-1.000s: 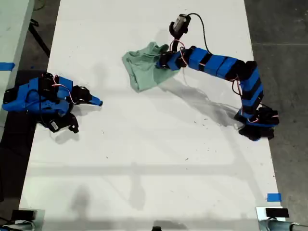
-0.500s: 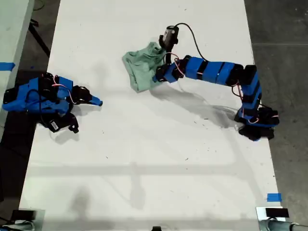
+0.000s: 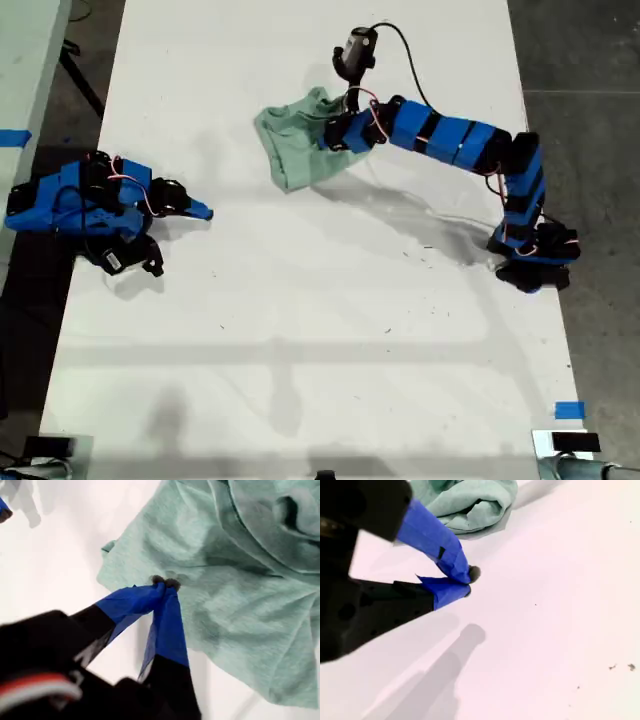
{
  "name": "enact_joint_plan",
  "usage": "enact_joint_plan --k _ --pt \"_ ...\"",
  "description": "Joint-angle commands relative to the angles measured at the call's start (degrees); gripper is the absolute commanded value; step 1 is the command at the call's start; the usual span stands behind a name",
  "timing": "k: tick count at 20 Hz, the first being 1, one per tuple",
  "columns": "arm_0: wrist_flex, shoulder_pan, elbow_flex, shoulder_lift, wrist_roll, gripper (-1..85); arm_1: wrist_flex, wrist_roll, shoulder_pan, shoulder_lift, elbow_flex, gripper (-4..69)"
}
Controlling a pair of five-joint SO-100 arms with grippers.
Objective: Fold t-shirt
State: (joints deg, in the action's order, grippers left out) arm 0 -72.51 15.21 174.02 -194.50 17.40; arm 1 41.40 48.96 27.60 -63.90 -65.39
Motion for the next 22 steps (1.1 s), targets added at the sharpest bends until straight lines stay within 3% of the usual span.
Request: enact_joint_plan --k 1,10,17,20,22 --pt "-0.44 0.44 -0.09 -0.35 0.09 0.0 0.0 0.97 1.23 -7.47 4.48 -1.7" --pt "-0.44 0.18 -0.09 -0.35 0.09 0.0 -5.1 2.55 6.06 -1.23 3.78 -1.7" --pt "-0.44 0.35 -0.09 -0.35 -0.26 0.0 -7.56 1.85 9.4 15.12 18.02 -1.7" --pt "-0.44 0.44 -0.09 -0.35 -0.18 0.0 -15.82 0.0 9.67 17.4 17.75 -1.6" --pt "-0.44 0.53 -0.09 -0.26 -0.18 0.0 -22.59 -7.91 10.99 17.05 15.12 -1.2"
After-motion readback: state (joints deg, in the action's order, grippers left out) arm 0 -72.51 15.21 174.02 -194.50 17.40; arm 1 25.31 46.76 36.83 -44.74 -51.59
